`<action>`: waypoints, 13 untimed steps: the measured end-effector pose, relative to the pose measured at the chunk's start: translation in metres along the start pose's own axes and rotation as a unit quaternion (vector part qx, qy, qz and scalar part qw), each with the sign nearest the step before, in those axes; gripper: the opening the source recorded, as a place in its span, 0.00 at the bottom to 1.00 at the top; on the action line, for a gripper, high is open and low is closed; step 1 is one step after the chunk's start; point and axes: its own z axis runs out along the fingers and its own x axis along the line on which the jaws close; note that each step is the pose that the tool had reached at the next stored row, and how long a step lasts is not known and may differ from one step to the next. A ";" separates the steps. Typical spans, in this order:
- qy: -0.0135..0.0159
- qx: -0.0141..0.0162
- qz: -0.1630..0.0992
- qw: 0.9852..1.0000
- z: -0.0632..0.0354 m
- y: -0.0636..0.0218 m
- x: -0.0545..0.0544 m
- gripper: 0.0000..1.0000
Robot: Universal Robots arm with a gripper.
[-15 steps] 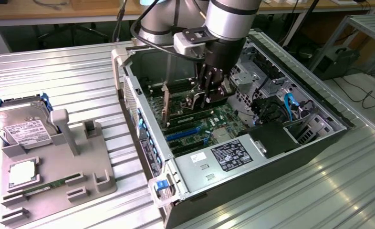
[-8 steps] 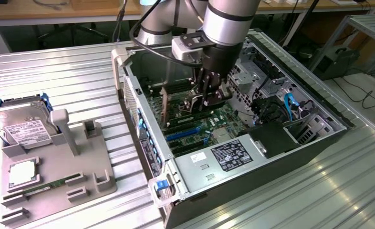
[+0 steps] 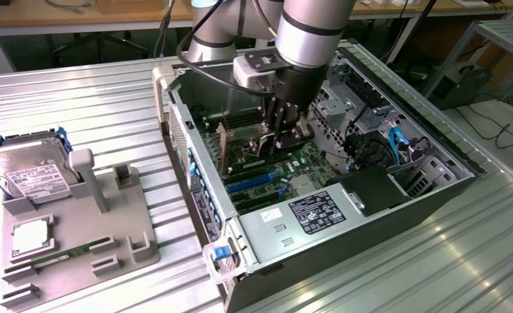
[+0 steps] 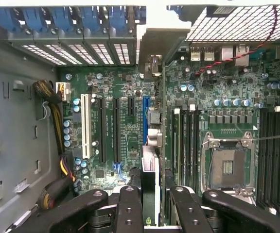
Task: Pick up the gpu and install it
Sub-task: 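Insert the gpu into the slot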
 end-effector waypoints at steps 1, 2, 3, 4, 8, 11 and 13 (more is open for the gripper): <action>0.000 0.000 0.000 1.000 0.0011 0.0000 0.000 0.27; 0.000 0.000 0.000 1.000 0.0022 0.0000 0.001 0.27; 0.000 -0.001 0.000 1.000 0.0030 0.0001 0.001 0.27; 0.000 -0.001 0.000 1.000 0.0038 0.0007 0.001 0.27; 0.000 -0.001 0.000 1.000 0.0070 0.0041 0.001 0.27; 0.000 -0.001 0.000 1.000 0.0105 0.0043 0.001 0.27; 0.000 -0.001 0.000 1.000 0.0119 0.0044 0.002 0.27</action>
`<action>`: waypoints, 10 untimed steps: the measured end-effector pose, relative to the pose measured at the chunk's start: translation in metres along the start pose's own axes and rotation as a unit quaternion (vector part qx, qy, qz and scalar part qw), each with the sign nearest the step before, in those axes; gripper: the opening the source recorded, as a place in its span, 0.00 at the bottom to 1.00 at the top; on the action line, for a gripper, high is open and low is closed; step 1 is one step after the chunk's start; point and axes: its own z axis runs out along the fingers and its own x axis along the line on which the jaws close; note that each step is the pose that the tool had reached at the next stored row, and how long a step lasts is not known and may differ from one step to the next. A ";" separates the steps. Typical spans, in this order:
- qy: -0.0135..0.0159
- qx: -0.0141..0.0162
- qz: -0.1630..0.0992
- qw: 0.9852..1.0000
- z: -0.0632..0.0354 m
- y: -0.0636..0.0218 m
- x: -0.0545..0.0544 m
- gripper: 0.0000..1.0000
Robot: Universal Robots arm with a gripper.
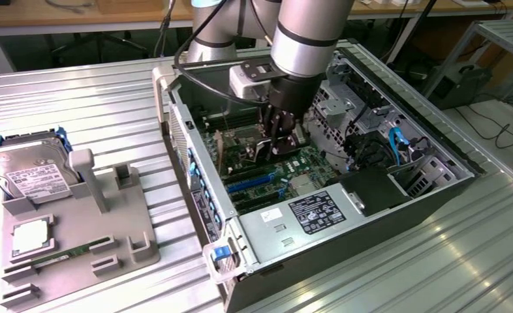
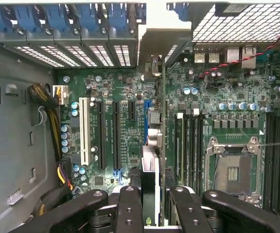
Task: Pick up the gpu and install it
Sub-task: 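Insert the gpu into the slot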
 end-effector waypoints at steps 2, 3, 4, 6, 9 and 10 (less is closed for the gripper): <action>0.000 0.000 0.000 1.000 0.0014 0.0001 0.000 0.27; 0.000 0.000 0.000 1.000 0.0020 0.0002 0.000 0.27; 0.000 0.000 0.000 1.000 0.0028 0.0004 0.000 0.27; 0.000 0.000 0.000 1.000 0.0041 0.0008 0.000 0.27; 0.000 0.000 0.000 1.000 0.0055 0.0013 0.001 0.27; 0.000 0.000 0.000 1.000 0.0058 0.0016 0.001 0.27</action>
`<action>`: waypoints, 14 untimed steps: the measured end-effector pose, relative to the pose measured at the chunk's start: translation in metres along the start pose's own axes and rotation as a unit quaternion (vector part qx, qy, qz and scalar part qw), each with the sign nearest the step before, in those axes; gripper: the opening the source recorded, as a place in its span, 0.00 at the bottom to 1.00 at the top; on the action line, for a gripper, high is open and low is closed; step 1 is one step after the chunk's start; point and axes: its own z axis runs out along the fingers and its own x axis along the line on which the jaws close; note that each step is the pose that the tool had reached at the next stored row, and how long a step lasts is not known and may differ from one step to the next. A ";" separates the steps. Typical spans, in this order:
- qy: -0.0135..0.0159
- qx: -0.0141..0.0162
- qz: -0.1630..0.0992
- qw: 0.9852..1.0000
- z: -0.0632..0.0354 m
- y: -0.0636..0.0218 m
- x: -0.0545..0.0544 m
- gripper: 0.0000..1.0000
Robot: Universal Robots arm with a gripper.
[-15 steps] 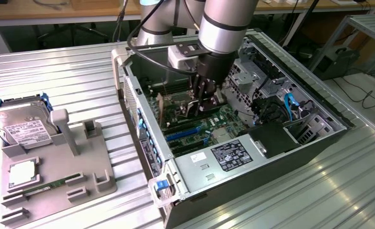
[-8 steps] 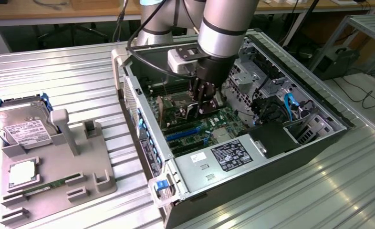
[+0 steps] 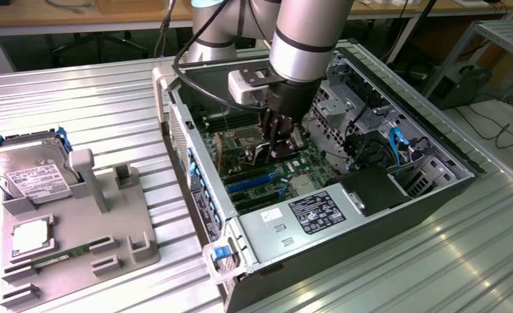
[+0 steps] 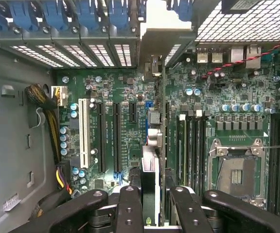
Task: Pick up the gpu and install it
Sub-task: 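Insert the gpu into the slot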
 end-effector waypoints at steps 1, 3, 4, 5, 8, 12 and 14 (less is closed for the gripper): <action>0.000 0.000 0.000 1.000 0.0005 0.0003 0.001 0.27; 0.000 0.000 0.000 1.000 0.0018 0.0008 0.002 0.27; 0.000 0.000 0.000 1.000 0.0024 0.0008 0.002 0.27; 0.000 0.000 0.000 1.000 0.0029 0.0012 0.002 0.27; 0.000 0.002 0.000 1.000 0.0051 0.0023 0.002 0.27; 0.000 0.003 -0.001 1.000 0.0090 0.0051 0.002 0.27; 0.000 0.003 -0.001 1.000 0.0107 0.0052 0.003 0.27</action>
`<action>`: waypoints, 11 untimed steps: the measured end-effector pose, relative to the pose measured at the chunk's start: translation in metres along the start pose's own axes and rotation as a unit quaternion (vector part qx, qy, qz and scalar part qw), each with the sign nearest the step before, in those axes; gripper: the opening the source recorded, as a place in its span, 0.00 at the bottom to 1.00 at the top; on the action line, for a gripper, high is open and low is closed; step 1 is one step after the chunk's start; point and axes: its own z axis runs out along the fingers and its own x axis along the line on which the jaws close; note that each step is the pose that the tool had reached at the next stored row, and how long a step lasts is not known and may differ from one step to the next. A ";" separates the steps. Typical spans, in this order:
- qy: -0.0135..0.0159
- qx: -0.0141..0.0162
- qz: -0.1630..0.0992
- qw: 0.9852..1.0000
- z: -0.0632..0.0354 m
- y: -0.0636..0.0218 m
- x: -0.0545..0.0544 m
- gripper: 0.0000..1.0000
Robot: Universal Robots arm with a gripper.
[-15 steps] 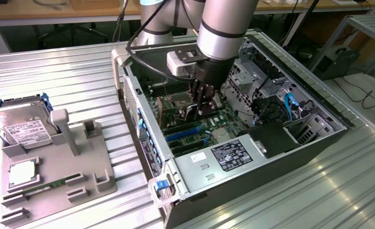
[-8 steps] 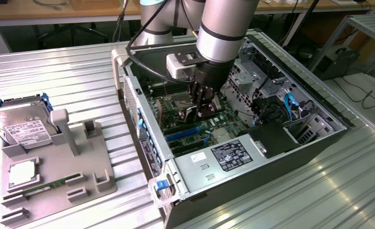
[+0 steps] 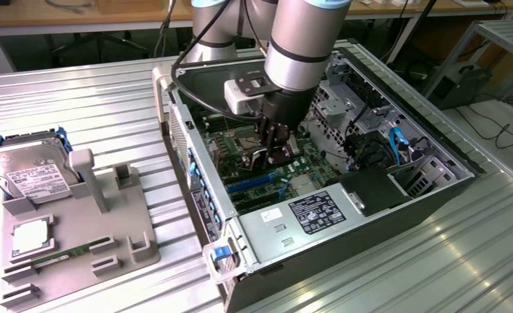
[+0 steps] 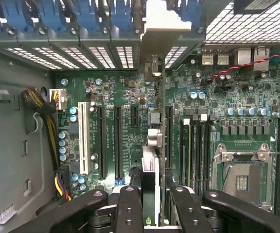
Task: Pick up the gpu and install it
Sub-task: 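Insert the gpu into the slot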
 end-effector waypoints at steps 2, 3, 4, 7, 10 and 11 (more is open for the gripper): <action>0.000 0.000 0.000 1.000 0.0012 0.0000 0.002 0.27; 0.000 0.000 0.000 1.000 0.0017 0.0000 0.004 0.27; 0.000 0.000 0.000 1.000 0.0022 -0.0001 0.005 0.27; 0.000 0.000 0.000 1.000 0.0030 0.0002 0.005 0.27; 0.000 0.000 0.000 1.000 0.0046 0.0022 0.005 0.27; 0.000 0.000 0.000 1.000 0.0059 0.0023 0.005 0.27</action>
